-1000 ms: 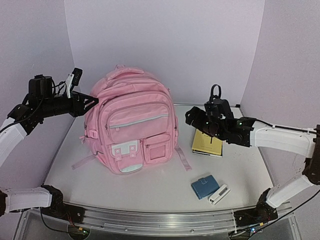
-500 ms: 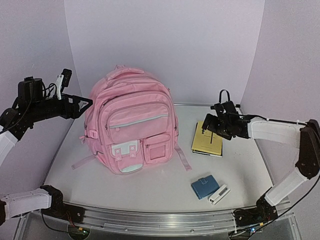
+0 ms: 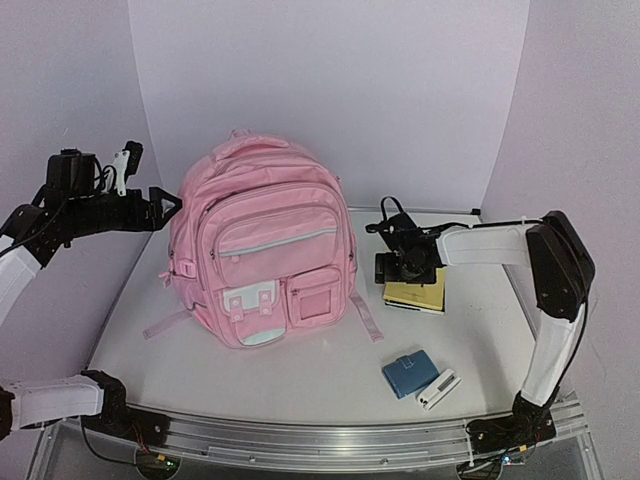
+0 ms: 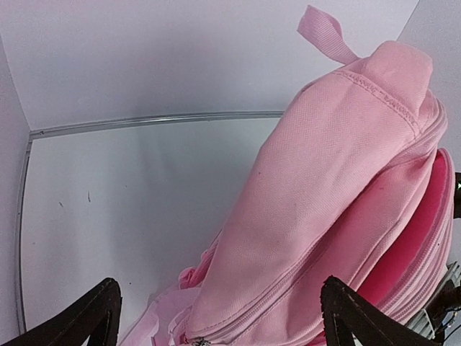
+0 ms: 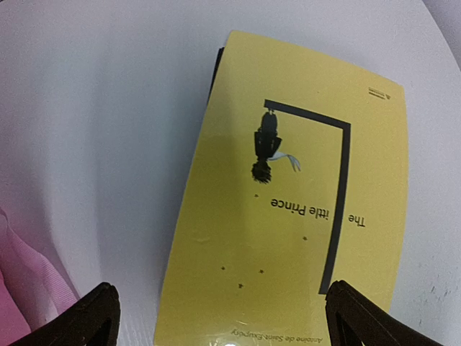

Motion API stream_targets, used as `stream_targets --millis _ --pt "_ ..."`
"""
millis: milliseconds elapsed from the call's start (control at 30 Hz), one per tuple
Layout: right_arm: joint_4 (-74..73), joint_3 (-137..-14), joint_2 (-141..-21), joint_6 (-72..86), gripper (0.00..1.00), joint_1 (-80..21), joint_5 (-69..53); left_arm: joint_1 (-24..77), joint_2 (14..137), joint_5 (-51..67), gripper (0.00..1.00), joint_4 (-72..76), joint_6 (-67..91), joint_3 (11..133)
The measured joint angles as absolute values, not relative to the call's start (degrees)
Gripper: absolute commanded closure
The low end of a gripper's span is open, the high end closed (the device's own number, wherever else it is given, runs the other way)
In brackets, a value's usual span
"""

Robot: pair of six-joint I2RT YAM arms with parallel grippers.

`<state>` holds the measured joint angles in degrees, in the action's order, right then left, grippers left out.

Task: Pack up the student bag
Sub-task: Pick up the book from the center of the board.

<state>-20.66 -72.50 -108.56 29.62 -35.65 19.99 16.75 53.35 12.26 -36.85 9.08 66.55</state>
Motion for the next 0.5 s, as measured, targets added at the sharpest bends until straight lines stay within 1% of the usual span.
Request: stream_targets --millis 200,400,500 --pt "-21.35 -77.34 -115.64 28.32 0.02 -36.42 21.17 16.47 53.54 11.64 0.02 -37.76 9.50 66.74" --pt "-22.60 -78.15 -118.28 28.34 0.14 -36.40 23.98 16.43 53.30 10.74 0.01 -39.36 9.45 66.76" --pt "-22.90 -78.15 -118.28 28.33 0.24 -36.40 24.27 16.38 53.12 10.32 0.01 -39.64 9.41 66.74"
